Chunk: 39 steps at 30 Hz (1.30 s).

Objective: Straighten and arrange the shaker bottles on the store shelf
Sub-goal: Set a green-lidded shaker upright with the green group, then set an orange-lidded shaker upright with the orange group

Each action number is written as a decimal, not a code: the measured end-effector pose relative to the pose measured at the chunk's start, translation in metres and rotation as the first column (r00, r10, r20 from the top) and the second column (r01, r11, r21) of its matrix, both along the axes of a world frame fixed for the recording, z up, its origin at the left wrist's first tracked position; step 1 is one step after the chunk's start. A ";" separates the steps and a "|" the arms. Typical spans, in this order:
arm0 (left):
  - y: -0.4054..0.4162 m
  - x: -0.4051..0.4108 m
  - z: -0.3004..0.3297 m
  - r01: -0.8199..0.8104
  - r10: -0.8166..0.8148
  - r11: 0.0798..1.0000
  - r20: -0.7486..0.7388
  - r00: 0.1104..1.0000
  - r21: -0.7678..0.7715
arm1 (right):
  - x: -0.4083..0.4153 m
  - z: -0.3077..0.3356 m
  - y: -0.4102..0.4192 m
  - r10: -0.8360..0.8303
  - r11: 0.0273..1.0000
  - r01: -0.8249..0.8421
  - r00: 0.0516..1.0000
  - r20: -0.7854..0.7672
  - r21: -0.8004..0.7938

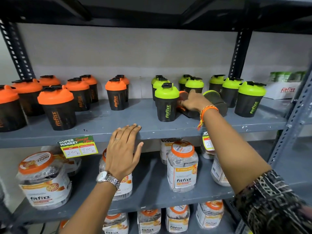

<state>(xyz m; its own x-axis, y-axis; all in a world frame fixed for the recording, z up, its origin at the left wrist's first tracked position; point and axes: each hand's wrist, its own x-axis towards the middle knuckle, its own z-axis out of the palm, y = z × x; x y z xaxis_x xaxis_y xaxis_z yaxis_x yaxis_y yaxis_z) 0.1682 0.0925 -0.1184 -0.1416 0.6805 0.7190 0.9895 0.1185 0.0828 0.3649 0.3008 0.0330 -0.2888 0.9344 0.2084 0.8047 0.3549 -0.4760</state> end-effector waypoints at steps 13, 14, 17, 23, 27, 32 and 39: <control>-0.004 0.001 0.003 0.016 -0.016 1.000 -0.005 1.000 -0.023 | 0.024 -0.020 -0.031 -0.165 0.974 0.200 0.948 -0.273 0.105; -0.005 0.001 0.003 0.019 -0.019 0.999 -0.009 1.000 -0.029 | 0.028 -0.023 -0.037 -0.183 0.967 0.231 0.921 -0.345 0.105; -0.006 0.001 0.005 0.010 -0.012 0.998 -0.020 1.000 -0.057 | 0.034 -0.029 -0.054 -0.196 0.950 0.297 0.808 -0.556 0.097; -0.013 -0.003 0.012 0.014 -0.018 0.995 -0.041 0.999 -0.096 | 0.028 -0.031 -0.085 0.000 0.962 0.223 0.572 -0.820 0.156; -0.026 -0.015 0.016 -0.044 0.044 0.999 0.033 0.999 0.004 | 0.011 -0.020 -0.103 0.200 0.968 0.041 0.478 -0.855 0.249; -0.039 -0.033 0.016 -0.079 0.079 0.996 0.005 0.997 -0.050 | -0.040 -0.003 -0.118 0.456 0.876 -0.347 0.367 -0.811 0.336; -0.047 -0.038 0.021 -0.074 0.069 0.988 -0.044 0.997 -0.138 | -0.130 -0.018 -0.095 0.519 0.773 -0.617 0.480 -0.707 0.149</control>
<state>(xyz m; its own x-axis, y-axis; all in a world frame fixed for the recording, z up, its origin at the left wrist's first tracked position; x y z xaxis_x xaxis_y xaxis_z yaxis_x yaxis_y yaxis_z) 0.1299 0.0454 -0.0979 -0.1675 0.7635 0.6237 0.9802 0.1969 0.0221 0.2346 0.2059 0.0148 -0.5848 0.6481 0.4878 -0.1298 0.5188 -0.8450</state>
